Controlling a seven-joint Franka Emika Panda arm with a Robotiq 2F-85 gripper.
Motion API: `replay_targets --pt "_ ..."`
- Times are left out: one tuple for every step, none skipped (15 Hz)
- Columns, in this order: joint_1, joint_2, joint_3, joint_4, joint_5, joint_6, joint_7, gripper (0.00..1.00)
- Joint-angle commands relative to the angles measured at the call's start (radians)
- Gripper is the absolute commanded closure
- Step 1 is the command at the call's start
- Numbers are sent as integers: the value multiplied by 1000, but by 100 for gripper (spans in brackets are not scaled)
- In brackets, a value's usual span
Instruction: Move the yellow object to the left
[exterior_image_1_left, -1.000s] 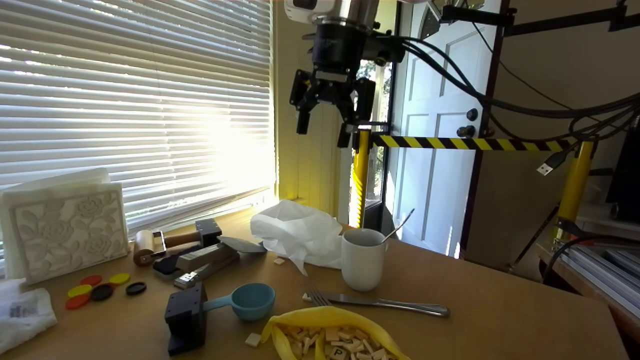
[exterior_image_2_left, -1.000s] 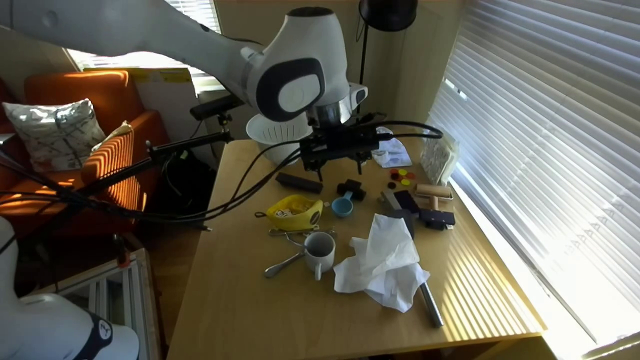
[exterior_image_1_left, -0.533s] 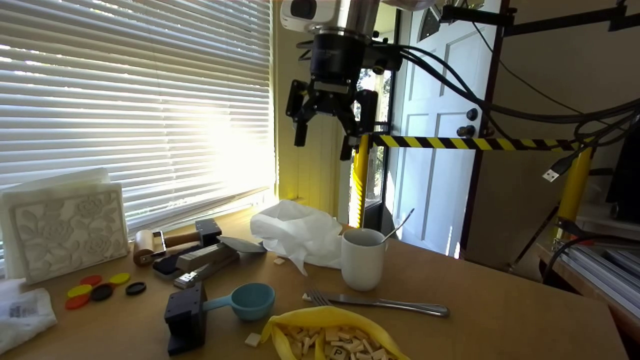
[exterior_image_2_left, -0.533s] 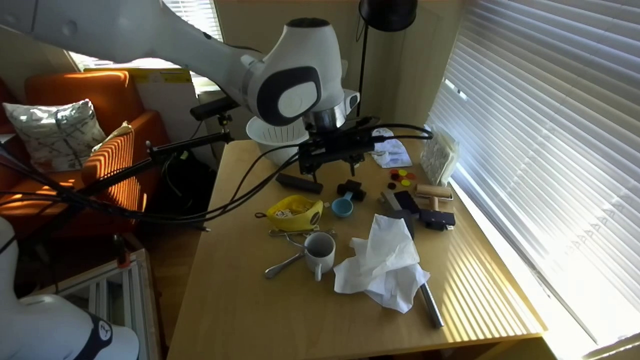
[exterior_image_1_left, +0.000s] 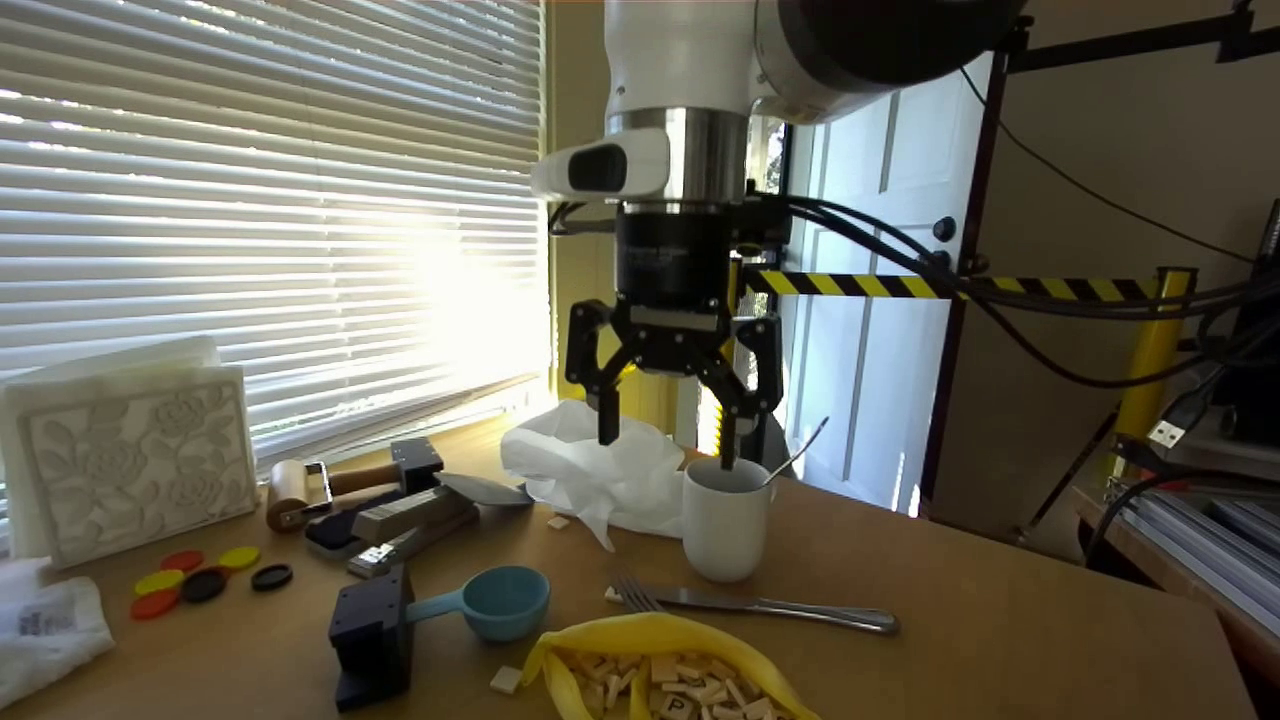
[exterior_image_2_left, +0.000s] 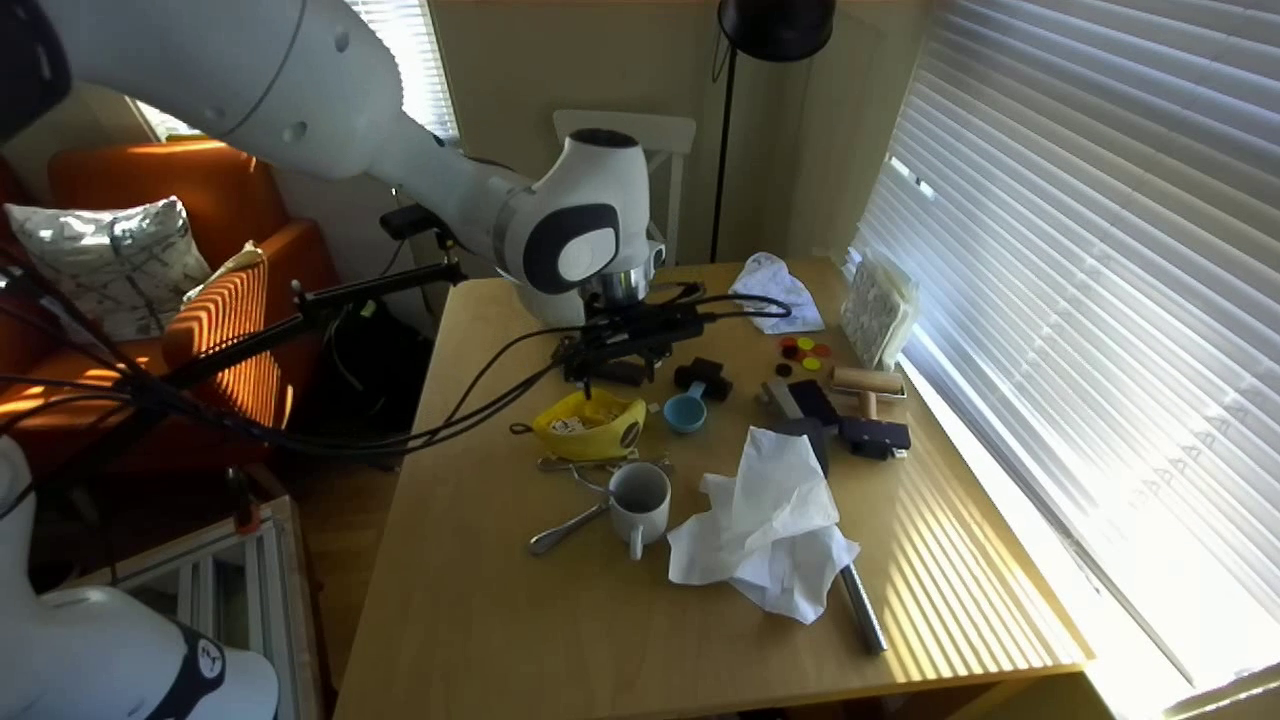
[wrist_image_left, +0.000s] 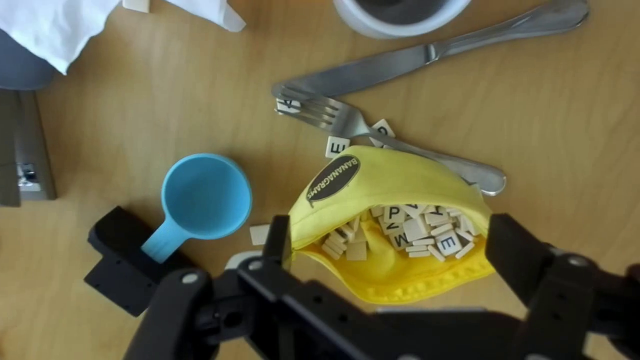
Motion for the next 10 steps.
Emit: replay_targets --pt "-11 74 -1 26 -66 11 -26 6" --pt "-11 93 -4 28 -88 22 -25 28" --pt "-15 111 -3 28 -96 46 -29 30" --pt "-14 132 -5 35 -114 58 -28 33" --pt "-15 155 -1 43 -117 79 -31 40" --pt "-15 174 1 49 -122 96 -31 47" --pt "-12 195 1 60 -130 110 -29 55" --pt "0 215 -11 72 -163 117 -18 62" --pt "3 233 -14 81 -183 125 -20 69" --pt "-2 251 -10 91 -192 136 -30 76"
